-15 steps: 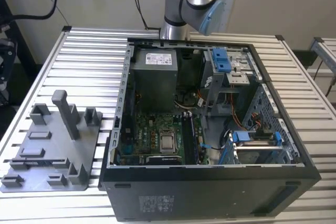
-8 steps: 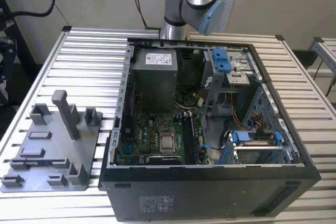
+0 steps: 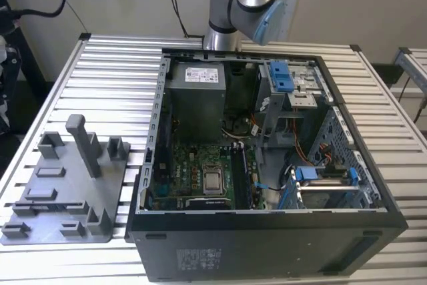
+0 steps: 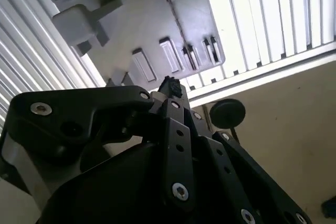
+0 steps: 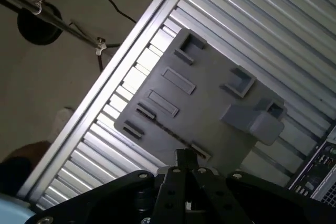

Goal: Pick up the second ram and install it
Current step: 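Pick up the second ram and move it above second insertion slot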

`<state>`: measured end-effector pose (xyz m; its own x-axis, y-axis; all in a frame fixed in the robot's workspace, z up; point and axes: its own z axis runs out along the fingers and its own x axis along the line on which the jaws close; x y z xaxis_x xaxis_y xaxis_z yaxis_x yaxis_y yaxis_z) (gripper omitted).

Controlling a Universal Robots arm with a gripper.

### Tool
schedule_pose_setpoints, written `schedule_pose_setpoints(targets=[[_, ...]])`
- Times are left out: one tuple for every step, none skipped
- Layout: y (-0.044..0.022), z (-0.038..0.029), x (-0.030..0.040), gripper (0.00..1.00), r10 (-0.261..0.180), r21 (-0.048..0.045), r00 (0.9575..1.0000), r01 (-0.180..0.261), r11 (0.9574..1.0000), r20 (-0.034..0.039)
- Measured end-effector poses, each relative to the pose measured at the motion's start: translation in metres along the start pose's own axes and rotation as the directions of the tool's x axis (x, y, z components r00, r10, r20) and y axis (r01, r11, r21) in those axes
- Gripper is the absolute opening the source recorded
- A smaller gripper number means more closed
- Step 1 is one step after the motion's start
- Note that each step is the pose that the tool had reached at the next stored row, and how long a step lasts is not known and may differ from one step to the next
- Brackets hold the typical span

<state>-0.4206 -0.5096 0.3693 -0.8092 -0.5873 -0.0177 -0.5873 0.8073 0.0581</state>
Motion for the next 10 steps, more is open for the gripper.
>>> schedule_pose_setpoints(targets=[[0.0, 0.0, 0.0, 0.11, -0.014, -0.0002, 0.9999, 0.014, 0.9999, -0.0008], [0.0, 0.0, 0.0, 0.11, -0.029, -0.0005, 0.9996, 0.029, 0.9996, -0.0016], [0.0, 0.0, 0.0, 0.11, -0.043, -0.0008, 0.9991, 0.043, 0.9991, -0.0024], [0.0, 0.0, 0.0, 0.11, -0.056, -0.001, 0.9984, 0.056, 0.9984, -0.0032], [0.0, 0.0, 0.0, 0.11, -0.066, -0.0012, 0.9978, 0.066, 0.9978, -0.0037], [0.0, 0.0, 0.0, 0.11, -0.075, -0.0014, 0.9972, 0.075, 0.9972, -0.0042], [0.0, 0.0, 0.0, 0.11, -0.084, -0.0016, 0.9965, 0.084, 0.9965, -0.0046], [0.0, 0.0, 0.0, 0.11, -0.094, -0.0018, 0.9956, 0.094, 0.9956, -0.0052], [0.0, 0.0, 0.0, 0.11, -0.107, -0.0022, 0.9942, 0.107, 0.9943, -0.0059], [0.0, 0.0, 0.0, 0.11, -0.123, -0.0028, 0.9924, 0.123, 0.9924, -0.0066]])
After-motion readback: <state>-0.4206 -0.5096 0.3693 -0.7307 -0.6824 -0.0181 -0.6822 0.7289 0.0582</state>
